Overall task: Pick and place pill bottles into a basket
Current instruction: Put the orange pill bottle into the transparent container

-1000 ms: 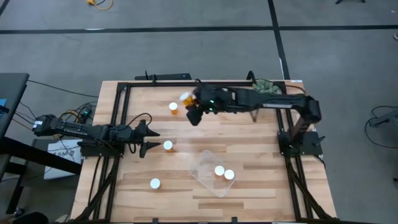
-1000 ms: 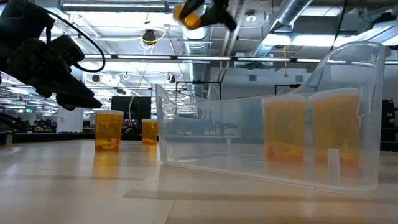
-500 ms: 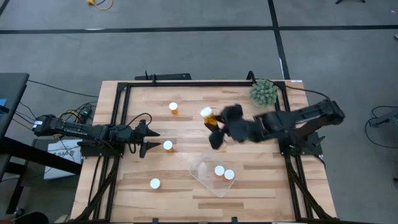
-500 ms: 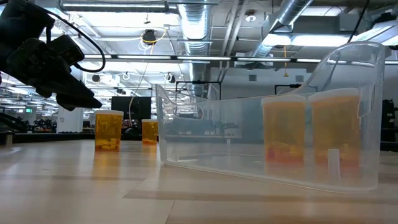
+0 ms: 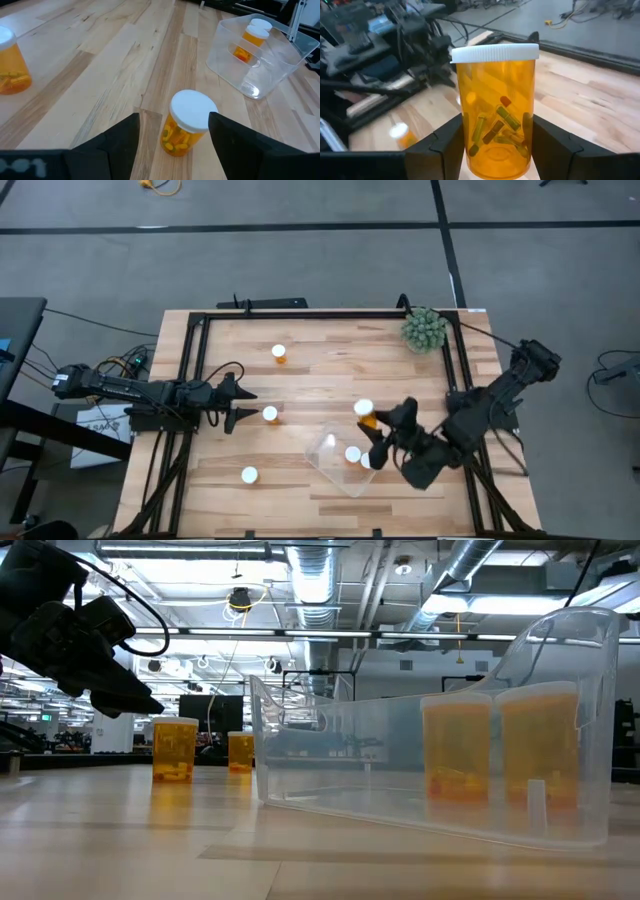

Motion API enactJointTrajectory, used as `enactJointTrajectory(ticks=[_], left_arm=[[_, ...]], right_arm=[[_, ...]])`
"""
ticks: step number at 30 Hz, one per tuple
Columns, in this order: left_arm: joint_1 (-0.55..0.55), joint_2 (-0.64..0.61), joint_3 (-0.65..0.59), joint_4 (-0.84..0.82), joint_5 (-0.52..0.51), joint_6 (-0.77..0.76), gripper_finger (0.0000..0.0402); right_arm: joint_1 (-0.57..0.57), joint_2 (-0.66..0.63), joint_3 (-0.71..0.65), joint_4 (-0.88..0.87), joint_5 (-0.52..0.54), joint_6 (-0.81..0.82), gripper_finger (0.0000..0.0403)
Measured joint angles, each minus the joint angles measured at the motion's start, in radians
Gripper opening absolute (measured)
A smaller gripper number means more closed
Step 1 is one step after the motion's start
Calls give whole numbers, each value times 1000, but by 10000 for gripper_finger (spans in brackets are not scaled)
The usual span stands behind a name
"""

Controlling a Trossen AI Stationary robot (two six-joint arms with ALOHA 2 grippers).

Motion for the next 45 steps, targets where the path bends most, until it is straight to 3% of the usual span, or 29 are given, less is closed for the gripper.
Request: enactJointTrajectory(ticks=[12, 25, 33, 45], left_arm=[[0, 0, 0, 0, 0, 0, 226], [0, 0, 0, 0, 0, 0, 226], [0, 0, 0, 0, 0, 0, 226], [0, 0, 0, 0, 0, 0, 226]], right_arm=[[31, 170, -279, 499, 49, -53, 183], [-19, 397, -309, 1217, -5, -414, 184], [-73, 492, -308, 1354, -3, -433, 183], [-93, 510, -305, 1354, -11, -493, 191]])
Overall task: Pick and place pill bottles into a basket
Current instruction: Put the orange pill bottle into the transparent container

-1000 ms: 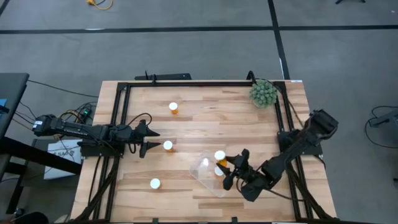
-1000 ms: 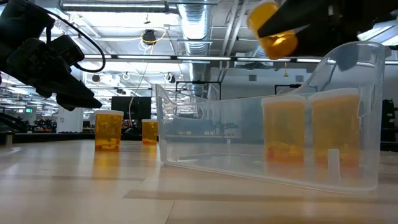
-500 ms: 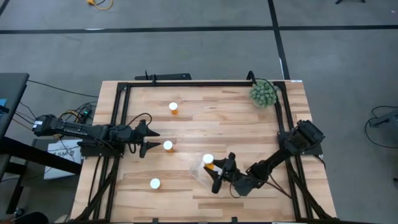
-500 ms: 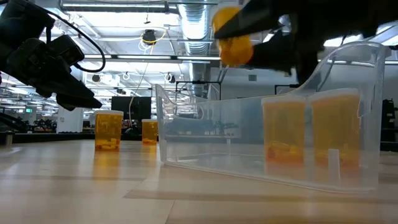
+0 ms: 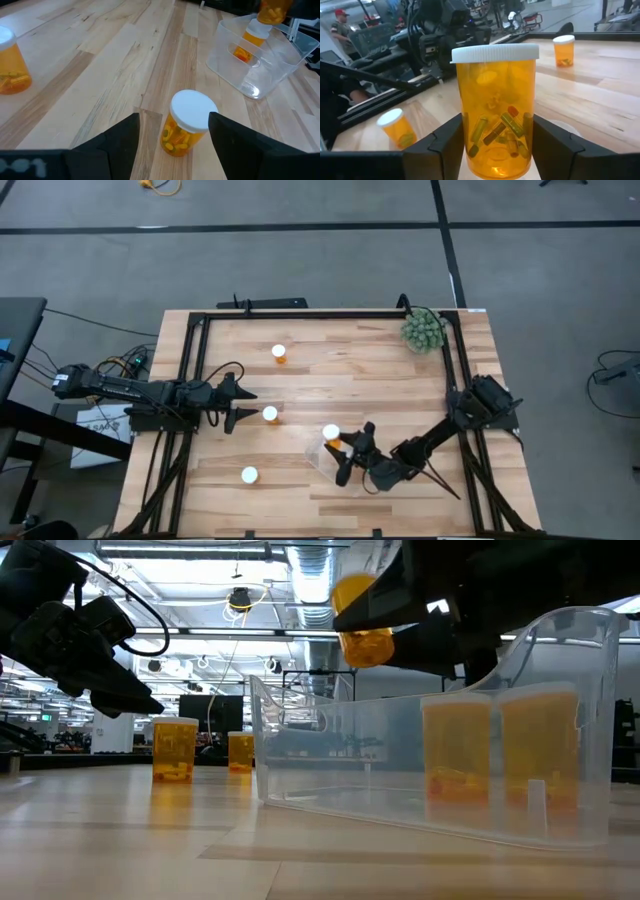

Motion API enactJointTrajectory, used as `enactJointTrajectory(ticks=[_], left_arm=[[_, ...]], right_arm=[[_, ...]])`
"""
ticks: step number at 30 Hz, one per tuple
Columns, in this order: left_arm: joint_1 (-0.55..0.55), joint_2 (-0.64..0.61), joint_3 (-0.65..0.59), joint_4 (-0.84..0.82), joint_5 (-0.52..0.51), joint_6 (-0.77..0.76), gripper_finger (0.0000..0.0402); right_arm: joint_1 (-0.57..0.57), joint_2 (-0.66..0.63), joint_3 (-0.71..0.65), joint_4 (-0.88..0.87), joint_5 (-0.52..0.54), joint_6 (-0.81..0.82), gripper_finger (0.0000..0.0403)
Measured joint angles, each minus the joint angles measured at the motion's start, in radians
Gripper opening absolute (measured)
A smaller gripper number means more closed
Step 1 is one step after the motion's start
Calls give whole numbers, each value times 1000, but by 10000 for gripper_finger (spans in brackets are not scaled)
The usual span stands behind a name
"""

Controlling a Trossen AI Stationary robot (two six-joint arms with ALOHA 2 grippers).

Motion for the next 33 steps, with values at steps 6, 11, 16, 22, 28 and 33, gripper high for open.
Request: enactJointTrajectory(ticks=[6, 11, 16, 22, 28, 33], left_arm=[[0, 0, 0, 0, 0, 0, 226], [0, 0, 0, 0, 0, 0, 226], [0, 0, 0, 0, 0, 0, 226], [0, 0, 0, 0, 0, 0, 226], [0, 0, 0, 0, 0, 0, 226], [0, 0, 0, 0, 0, 0, 226]], right_arm=[[-31, 0, 0, 0, -90, -1, 203], [-45, 0, 0, 0, -101, -1, 214], [-54, 0, 0, 0, -101, -1, 224], [-54, 0, 0, 0, -101, 0, 223], [-54, -15, 1, 43, -102, -37, 221], [-58, -84, 1, 45, -113, -153, 221]])
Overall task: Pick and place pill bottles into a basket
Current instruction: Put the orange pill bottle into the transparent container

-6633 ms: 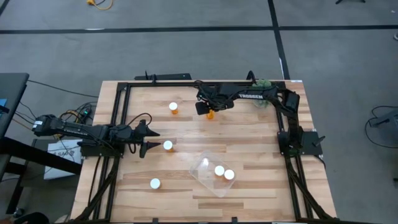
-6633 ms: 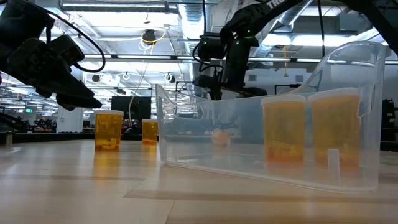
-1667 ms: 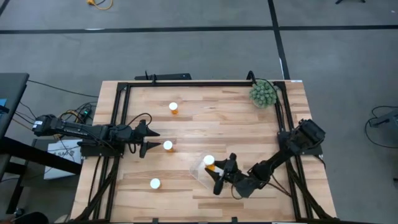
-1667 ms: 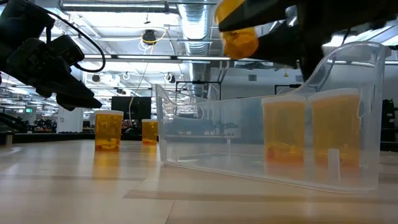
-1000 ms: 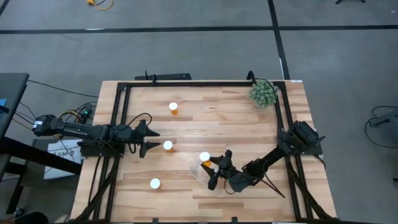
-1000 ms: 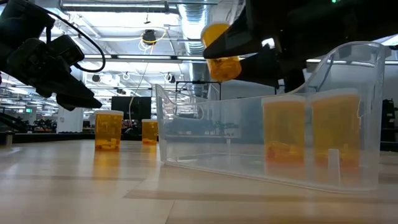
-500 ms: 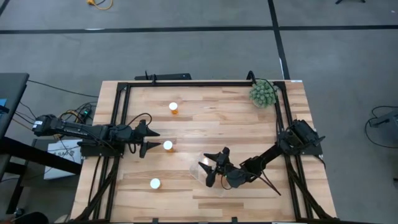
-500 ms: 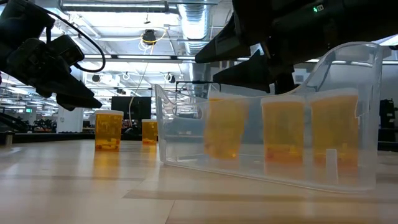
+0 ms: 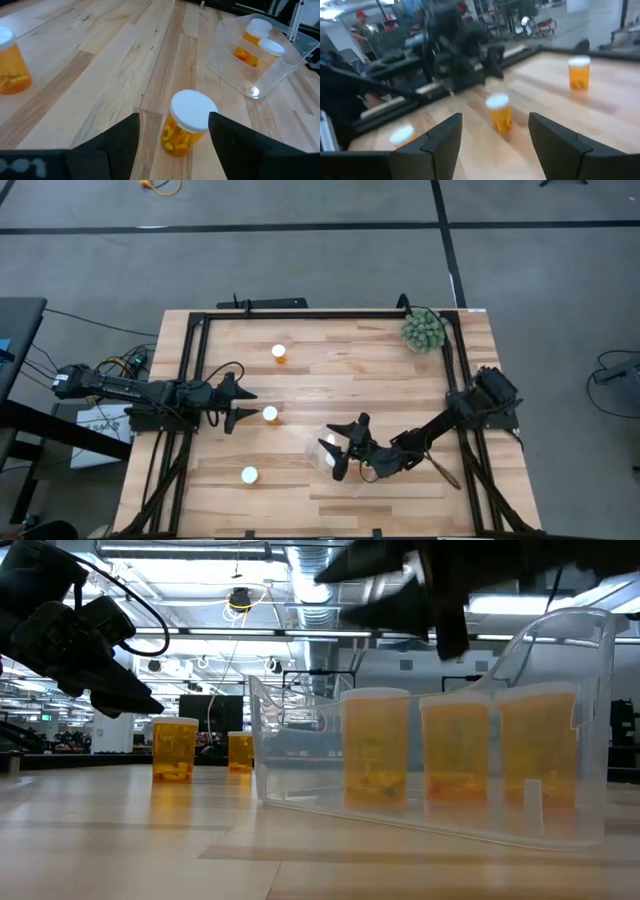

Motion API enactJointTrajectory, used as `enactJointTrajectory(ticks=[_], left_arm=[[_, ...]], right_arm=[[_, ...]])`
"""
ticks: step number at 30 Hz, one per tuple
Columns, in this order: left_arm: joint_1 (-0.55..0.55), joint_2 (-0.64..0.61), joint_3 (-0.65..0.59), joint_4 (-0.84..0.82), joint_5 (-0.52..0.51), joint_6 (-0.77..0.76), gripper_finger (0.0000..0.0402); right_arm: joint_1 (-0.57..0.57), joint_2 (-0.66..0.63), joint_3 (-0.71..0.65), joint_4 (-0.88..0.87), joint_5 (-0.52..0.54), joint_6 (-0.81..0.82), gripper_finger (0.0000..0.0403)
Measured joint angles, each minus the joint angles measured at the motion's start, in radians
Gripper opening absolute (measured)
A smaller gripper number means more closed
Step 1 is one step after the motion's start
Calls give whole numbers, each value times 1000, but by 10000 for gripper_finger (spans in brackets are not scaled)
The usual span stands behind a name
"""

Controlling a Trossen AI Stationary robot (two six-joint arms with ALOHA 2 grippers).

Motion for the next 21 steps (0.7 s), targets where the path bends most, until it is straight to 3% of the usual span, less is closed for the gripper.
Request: enactJointTrajectory(ticks=[5, 16, 21], left_arm=[[0, 0, 0, 0, 0, 0, 226], [0, 0, 0, 0, 0, 0, 226], [0, 0, 0, 0, 0, 0, 226]], right_arm=[[-55, -108, 6, -105, -100, -21, 221], [-190, -303, 125, -560, -420, -4, 221], [-143, -497, 126, -836, -390, 17, 221]])
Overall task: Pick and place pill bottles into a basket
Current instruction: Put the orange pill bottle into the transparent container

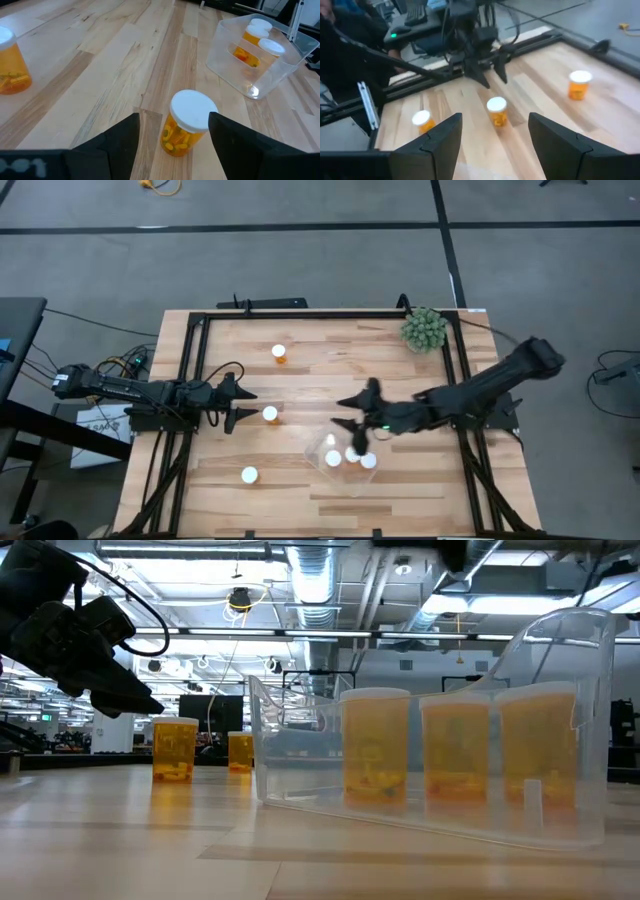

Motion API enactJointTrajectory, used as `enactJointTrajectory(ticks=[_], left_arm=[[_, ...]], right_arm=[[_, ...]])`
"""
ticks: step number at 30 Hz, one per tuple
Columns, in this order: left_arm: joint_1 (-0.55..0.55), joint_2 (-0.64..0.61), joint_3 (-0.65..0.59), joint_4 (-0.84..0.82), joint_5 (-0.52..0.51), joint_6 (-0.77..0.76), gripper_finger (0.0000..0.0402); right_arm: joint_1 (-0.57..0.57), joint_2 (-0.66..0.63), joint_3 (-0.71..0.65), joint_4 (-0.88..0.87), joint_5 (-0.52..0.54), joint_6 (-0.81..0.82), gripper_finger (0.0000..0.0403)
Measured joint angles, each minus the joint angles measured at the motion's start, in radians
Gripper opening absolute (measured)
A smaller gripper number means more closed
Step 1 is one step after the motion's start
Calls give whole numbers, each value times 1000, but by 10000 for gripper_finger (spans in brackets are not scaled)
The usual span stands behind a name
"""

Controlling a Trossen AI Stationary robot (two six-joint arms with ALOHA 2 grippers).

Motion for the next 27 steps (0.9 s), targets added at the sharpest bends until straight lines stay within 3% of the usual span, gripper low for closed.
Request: enactJointTrajectory(ticks=[6, 15, 27], left_arm=[[0, 0, 0, 0, 0, 0, 226], [0, 0, 0, 0, 0, 0, 226], [0, 0, 0, 0, 0, 0, 226]], right_arm=[[92, -234, -38, -208, 148, 74, 220], [252, -488, -235, -257, 139, 122, 220], [468, -908, -454, -278, -118, 6, 221]])
